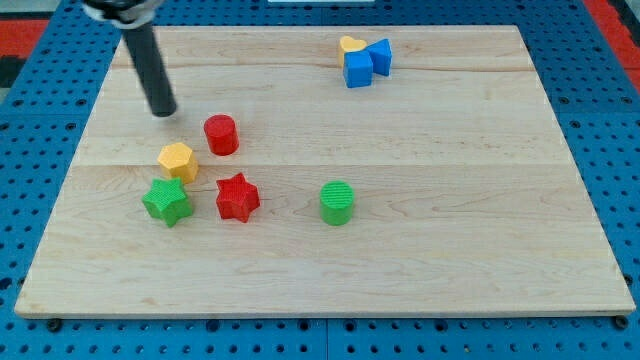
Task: Push the yellow pentagon into red circle
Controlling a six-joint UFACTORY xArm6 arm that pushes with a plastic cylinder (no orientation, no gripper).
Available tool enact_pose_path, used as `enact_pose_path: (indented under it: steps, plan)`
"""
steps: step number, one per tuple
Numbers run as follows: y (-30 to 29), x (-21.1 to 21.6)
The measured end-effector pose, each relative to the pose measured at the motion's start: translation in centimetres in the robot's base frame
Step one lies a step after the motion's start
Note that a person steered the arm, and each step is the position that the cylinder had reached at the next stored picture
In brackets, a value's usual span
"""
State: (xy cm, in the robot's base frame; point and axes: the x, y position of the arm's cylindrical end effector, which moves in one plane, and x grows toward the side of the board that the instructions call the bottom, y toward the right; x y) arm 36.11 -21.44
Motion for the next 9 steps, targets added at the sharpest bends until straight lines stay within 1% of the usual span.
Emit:
enact_pose_path:
  steps: [1,2,3,4,5,6,7,9]
  plan:
    - [-0.2,0.4]
    - [-0.6,3.2]
    - [-1.0,7.5]
    - [-1.3,6.9]
    - [0.0,7.1]
    - [0.0,7.8]
    - [-0.8,10.2]
    - [4.4,9.7]
